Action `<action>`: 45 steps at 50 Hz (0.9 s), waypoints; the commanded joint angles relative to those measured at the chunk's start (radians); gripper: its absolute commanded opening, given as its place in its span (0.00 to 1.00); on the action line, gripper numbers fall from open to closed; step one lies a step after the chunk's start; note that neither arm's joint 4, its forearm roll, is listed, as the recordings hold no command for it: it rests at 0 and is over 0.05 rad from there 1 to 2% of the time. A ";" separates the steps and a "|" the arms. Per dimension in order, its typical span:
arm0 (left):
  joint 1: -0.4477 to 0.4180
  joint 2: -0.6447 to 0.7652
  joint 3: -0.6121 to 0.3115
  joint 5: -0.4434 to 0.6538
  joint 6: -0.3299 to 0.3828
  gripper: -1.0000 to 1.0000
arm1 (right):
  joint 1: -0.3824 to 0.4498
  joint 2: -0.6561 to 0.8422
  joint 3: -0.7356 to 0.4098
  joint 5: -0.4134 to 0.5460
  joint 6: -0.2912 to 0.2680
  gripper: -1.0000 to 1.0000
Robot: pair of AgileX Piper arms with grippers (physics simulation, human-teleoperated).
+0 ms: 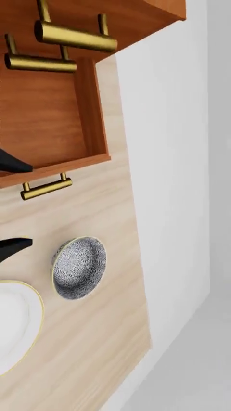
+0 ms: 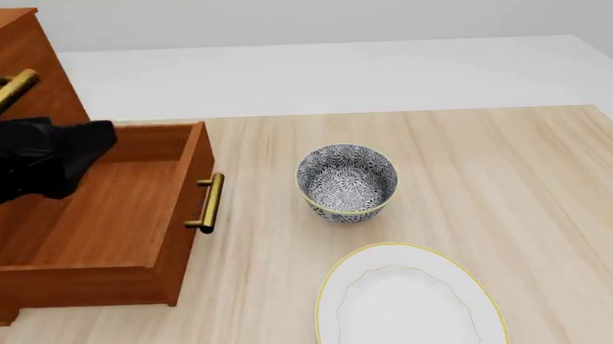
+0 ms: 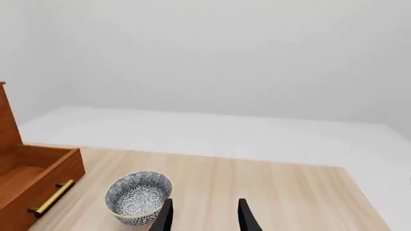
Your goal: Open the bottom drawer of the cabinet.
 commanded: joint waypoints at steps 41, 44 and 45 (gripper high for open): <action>-0.119 -0.511 -0.120 0.521 0.085 1.00 | 0.164 0.000 -0.709 0.815 -0.165 1.00; -0.124 -0.525 -0.133 0.549 0.086 1.00 | 0.183 0.000 -0.721 0.839 -0.147 1.00; -0.126 -0.532 -0.142 0.561 0.093 1.00 | 0.191 0.000 -0.726 0.851 -0.149 1.00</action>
